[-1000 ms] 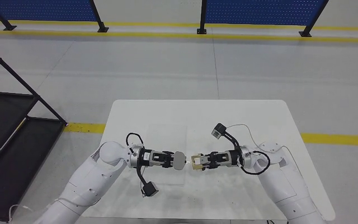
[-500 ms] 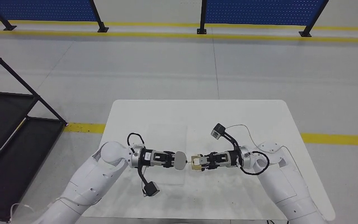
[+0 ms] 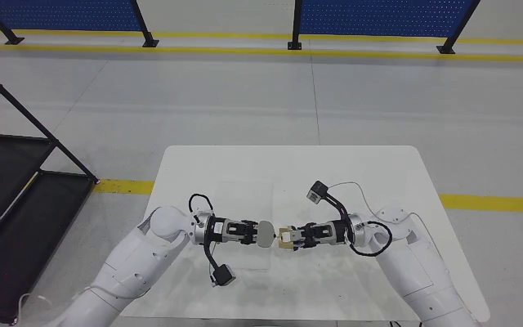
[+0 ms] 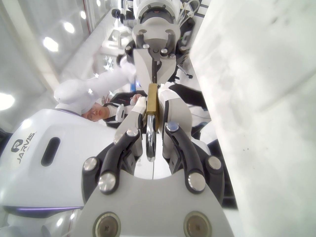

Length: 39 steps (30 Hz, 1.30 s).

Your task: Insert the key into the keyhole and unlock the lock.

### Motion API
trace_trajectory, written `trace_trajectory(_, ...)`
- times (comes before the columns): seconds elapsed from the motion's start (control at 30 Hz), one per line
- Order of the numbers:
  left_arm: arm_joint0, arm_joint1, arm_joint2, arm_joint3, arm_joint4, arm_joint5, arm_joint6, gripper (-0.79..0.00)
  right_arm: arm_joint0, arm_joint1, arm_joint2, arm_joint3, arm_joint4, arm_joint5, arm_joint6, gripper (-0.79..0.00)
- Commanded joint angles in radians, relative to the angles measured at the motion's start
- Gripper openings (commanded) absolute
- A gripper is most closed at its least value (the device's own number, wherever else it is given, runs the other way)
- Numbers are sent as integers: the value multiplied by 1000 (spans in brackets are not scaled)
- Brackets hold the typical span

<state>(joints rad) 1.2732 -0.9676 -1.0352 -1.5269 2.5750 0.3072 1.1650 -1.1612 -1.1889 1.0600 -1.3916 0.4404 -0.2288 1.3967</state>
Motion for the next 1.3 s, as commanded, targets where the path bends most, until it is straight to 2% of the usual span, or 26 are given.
trace_trajectory(0.0, -2, 0, 2, 2, 0, 1, -5, -785, 1, 1, -3, 1, 2, 1, -2, -785)
trace_trajectory(0.23, -5, -1, 8, 5, 3, 3, -11, -785, 4, 4, -13, 2, 5, -1, -5, -785)
trace_trajectory(0.27, -5, -1, 9, 6, 3, 3, -11, -582, 4, 4, -13, 2, 6, -2, -7, -785)
trace_trajectory(0.3, -6, -1, 10, 6, 3, 2, -12, -52, 4, 5, -15, 2, 5, -2, -9, -785)
trace_trajectory(0.33, -6, -1, 9, 4, 1, 3, -12, 0, 4, 5, -15, 2, 6, -3, -11, -785)
trace_trajectory(0.57, 18, 8, -36, -9, -98, 7, 24, 0, 2, 11, -7, 7, 15, -13, -23, -785)
trace_trajectory(0.7, 36, 21, -88, -16, -174, -50, 66, 0, 1, 14, -2, 12, 14, -18, -33, -785)
trace_trajectory(0.87, 50, 37, -143, -50, -262, -262, 73, 0, -2, 18, 7, 16, -2, -40, -70, -785)
trace_trajectory(1.03, 38, 48, -175, -65, -366, -562, 13, 0, -4, 22, 12, 16, -9, -51, -90, -785)
trace_trajectory(1.13, 28, 45, -178, -31, -537, -739, 0, 0, -5, 24, 14, 19, -5, -49, -94, -785)
trace_trajectory(1.2, 19, 44, -175, -1, -556, -778, -30, 0, -5, 25, 15, 23, -6, -46, -100, -785)
trace_trajectory(1.27, 19, 44, -175, -1, -556, -778, -30, 0, -5, 25, 15, 23, -6, -46, -100, -785)
